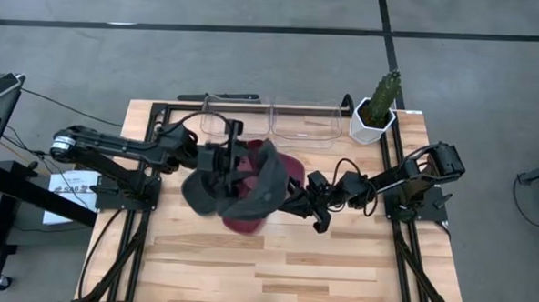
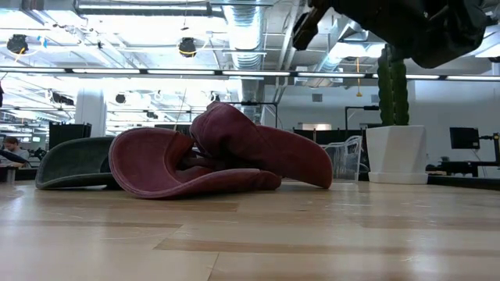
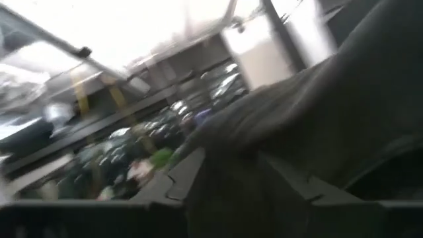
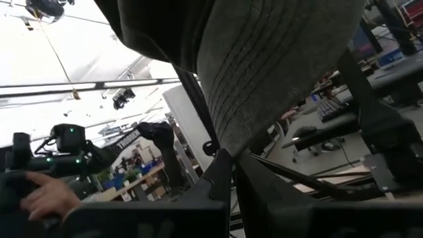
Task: Pick & Place hat
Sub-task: Put the right black cap into the left transparent bin
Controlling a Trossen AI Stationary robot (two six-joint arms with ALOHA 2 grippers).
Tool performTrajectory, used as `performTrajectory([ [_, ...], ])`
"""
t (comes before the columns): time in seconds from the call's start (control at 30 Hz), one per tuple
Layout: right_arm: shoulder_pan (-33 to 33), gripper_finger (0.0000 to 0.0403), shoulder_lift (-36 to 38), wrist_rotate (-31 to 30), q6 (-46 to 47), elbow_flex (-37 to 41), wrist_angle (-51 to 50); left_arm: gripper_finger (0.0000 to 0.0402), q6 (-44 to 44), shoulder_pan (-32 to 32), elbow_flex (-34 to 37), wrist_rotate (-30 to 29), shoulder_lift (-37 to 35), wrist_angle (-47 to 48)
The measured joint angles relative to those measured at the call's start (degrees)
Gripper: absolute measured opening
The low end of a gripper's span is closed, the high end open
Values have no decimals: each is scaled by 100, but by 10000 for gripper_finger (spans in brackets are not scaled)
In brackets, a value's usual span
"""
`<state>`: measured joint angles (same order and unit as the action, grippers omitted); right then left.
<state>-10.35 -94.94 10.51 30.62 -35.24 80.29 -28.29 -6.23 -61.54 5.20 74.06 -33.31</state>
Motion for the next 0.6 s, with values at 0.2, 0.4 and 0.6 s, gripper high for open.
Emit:
performTrajectory([
  [0.2, 5, 0, 0, -9, -74, 0, -67, 158, 96, 131, 0, -582, -404, 411],
  [0.4, 27, 0, 0, 6, -119, 0, -189, 155, 229, 148, -7, -577, -946, 931],
  [0.6, 50, 0, 0, 1, -119, 0, -233, 148, 378, 147, -7, -595, -1189, 1193],
])
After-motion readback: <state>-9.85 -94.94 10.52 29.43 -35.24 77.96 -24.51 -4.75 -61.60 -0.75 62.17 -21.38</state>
